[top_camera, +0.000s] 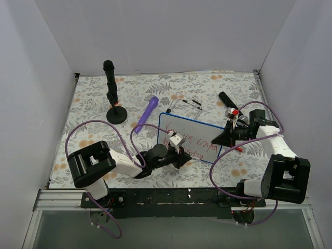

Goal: Write a sentence on the whiteboard
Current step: Write a sentence on the whiteboard, then place the whiteboard on the whiteboard stand.

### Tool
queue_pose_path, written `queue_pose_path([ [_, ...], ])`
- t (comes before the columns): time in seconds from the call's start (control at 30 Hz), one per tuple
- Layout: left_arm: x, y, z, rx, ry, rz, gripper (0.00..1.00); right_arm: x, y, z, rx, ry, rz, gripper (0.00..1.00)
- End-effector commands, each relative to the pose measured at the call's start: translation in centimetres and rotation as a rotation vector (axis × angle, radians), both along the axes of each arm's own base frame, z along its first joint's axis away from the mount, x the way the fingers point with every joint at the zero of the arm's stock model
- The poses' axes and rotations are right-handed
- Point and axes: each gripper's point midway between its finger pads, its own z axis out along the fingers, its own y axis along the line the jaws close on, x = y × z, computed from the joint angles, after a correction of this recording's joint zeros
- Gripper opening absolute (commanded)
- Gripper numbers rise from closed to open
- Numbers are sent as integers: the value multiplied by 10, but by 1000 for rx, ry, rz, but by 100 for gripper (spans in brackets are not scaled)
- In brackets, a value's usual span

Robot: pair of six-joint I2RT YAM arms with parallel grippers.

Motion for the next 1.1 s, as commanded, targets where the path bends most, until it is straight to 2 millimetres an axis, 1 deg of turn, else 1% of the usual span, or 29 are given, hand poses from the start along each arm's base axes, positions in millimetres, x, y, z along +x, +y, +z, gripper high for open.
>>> queue_pose_path([
  [0.0, 8, 12, -9, 38, -3, 45, 0, 7, -17, -21, -150, -27, -26, 1],
  [0.13, 9, 17, -10, 48, -4, 59, 0, 6, -17, -21, -150, -27, -28, 1],
  [0.27, 13, 21, -5, 44, -17, 78, 0, 7, -17, -21, -150, -29, -26, 1],
  [0.4, 17, 22, 6, 33, -38, 86, 0, 7, -17, -21, -150, -30, -26, 1],
  [0.43, 16, 21, 12, 22, -43, 76, 0, 6, -17, -21, -150, -29, -27, 1],
  [0.5, 11, 18, 22, -6, -58, 37, 0, 6, -17, -21, -149, -26, -27, 1],
  [0.53, -1, 12, 29, -39, -58, -36, 0, 6, -17, -21, -151, -25, -27, 1],
  [0.57, -6, 9, 41, -67, -72, -70, 0, 6, -17, -21, -151, -27, -27, 1],
  [0.63, -16, 4, 54, -100, -87, -139, 0, 6, -17, -21, -151, -27, -27, 1],
  [0.67, -27, 2, 63, -121, -95, -201, 0, 6, -17, -21, -151, -27, -26, 1],
  [0.77, -42, 1, 79, -140, -107, -286, 0, 6, -17, -22, -151, -28, -26, 1],
  [0.8, -44, 4, 91, -158, -123, -290, 0, 6, -17, -21, -152, -30, -26, 1],
  [0.87, -44, 12, 89, -131, -123, -274, 0, 6, -17, -21, -151, -31, -24, 1],
  [0.9, -41, 19, 103, -151, -149, -240, 0, 5, -17, -21, -149, -31, -24, 1],
  [0.93, -41, 25, 99, -124, -139, -223, 0, 6, -17, -20, -149, -37, -24, 1],
  [0.97, -39, 31, 101, -120, -146, -201, 0, 5, -17, -20, -148, -40, -23, 1],
  [1.0, -34, 39, 99, -106, -141, -158, 0, 5, -17, -19, -147, -42, -22, 1],
  [1.03, -35, 48, 106, -112, -141, -140, 0, 4, -16, -19, -145, -42, -20, 1],
  [1.07, -35, 53, 108, -116, -126, -119, 0, 4, -16, -19, -145, -51, -13, 1],
])
